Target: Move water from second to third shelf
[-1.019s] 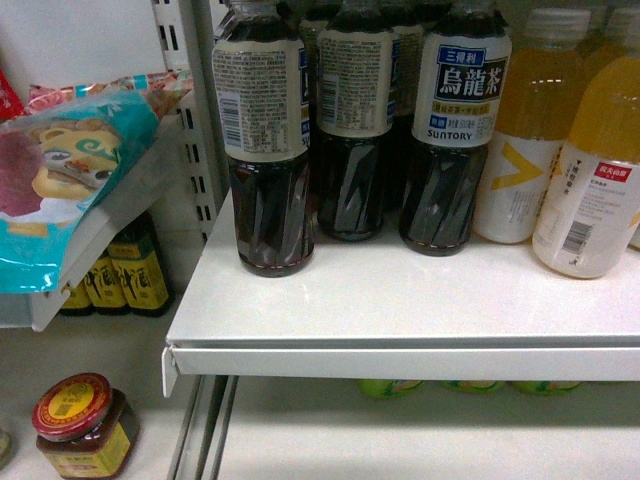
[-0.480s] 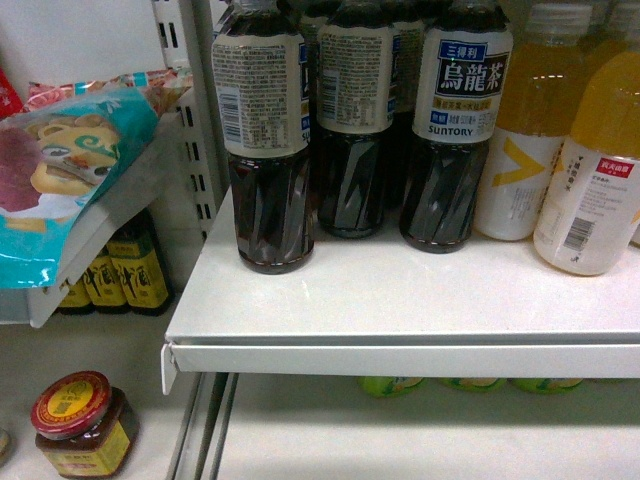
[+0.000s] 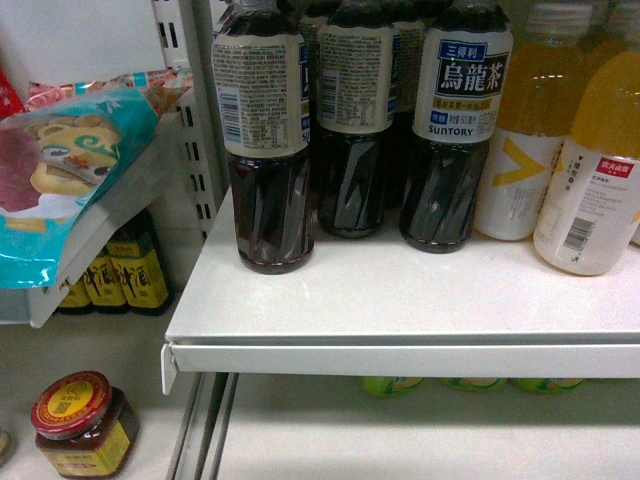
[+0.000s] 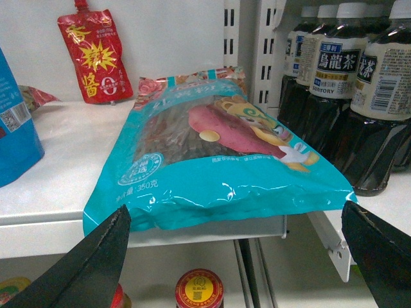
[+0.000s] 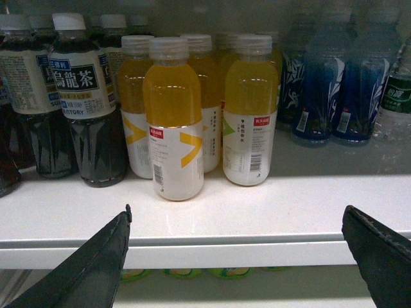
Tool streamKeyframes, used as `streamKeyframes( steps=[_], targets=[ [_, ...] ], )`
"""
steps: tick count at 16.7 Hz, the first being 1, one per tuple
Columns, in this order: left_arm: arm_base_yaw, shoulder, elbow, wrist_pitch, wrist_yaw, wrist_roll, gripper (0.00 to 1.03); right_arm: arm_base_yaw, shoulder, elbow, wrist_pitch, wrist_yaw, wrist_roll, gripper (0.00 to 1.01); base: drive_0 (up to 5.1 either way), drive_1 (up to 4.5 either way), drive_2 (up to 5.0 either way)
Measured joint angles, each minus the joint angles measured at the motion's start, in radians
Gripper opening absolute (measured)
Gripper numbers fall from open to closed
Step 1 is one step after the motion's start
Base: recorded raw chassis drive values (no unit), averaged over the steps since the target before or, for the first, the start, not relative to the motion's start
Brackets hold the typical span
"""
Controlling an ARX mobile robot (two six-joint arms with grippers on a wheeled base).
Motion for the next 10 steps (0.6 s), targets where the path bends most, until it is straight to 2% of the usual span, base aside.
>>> streamKeyframes(
  steps=[10],
  targets=[
    [0.000, 0.000, 0.000, 0.000, 0.000, 0.000, 0.98, 0.000, 0.000, 0.000, 0.000, 0.000, 0.000, 0.98, 0.0, 0.00, 0.0]
  ],
)
